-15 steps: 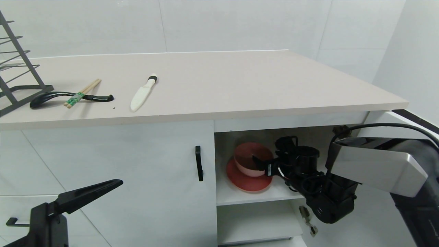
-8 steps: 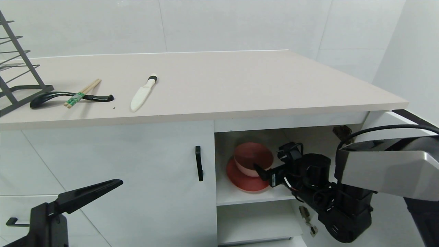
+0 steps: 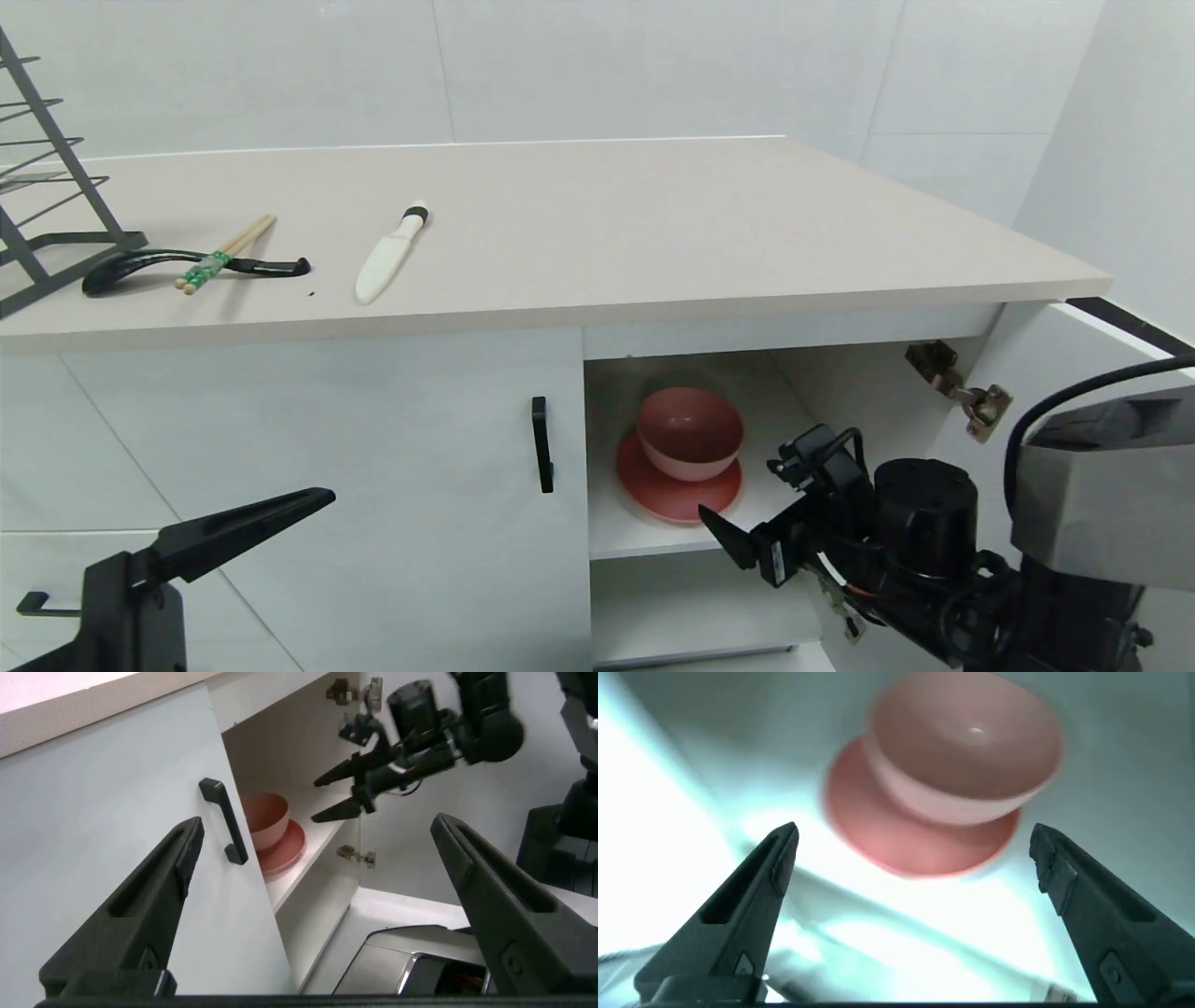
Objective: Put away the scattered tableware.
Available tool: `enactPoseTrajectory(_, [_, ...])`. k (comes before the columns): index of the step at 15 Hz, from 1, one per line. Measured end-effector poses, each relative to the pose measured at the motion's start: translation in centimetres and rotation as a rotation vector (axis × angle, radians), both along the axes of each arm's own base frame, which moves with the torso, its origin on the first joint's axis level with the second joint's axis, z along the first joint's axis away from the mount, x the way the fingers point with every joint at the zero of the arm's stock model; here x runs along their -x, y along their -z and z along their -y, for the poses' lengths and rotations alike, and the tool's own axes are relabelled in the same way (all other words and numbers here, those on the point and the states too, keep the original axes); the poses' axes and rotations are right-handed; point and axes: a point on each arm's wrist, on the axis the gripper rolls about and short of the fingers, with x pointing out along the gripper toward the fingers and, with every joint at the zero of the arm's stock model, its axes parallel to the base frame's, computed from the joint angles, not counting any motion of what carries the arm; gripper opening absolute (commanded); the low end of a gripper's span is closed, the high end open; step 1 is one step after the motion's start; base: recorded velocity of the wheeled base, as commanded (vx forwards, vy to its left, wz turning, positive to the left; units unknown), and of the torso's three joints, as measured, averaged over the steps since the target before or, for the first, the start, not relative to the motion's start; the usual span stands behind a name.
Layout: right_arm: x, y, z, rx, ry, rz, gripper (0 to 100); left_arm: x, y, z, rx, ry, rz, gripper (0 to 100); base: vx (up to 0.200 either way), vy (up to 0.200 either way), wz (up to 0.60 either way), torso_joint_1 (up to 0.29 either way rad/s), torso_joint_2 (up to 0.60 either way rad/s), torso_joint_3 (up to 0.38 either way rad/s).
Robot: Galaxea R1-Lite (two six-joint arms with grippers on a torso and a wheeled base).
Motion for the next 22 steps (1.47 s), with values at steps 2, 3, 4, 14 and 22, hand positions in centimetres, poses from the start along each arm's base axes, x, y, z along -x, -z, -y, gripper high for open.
enactPoseTrajectory(2, [1.5, -1.4, 0.6, -0.008, -0.011, 0.013, 100, 0.0, 0.0, 0.0, 0.0, 0.0, 0.0, 100, 0.0, 0.0, 0.0, 0.0, 0.0, 0.0])
enactPoseTrajectory(3, [2.2, -2.1, 1.0, -0.009, -0.014, 0.021, 100, 0.0, 0.0, 0.0, 0.0, 0.0, 0.0, 100, 0.0, 0.0, 0.0, 0.0, 0.0, 0.0])
enactPoseTrajectory(4, [2.9, -2.7, 1.5, -0.009, -0.017, 0.03, 100, 0.0, 0.0, 0.0, -0.002, 0.0, -0.002, 100, 0.0, 0.0, 0.0, 0.0, 0.0, 0.0])
enactPoseTrajectory(14, [6.2, -7.2, 5.5, -0.069, 0.06, 0.163, 100, -0.3, -0.3, -0.3, 0.029, -0.046, -0.017, 100, 0.0, 0.0, 0.0, 0.0, 0.0, 0.0])
enactPoseTrajectory(22, [6.5, -8.6, 6.7, -0.091, 0.106, 0.221, 100, 2.4, 1.3, -4.4, 0.056, -0.364, -0.089, 100, -0.125, 0.0, 0.0, 0.002, 0.0, 0.003])
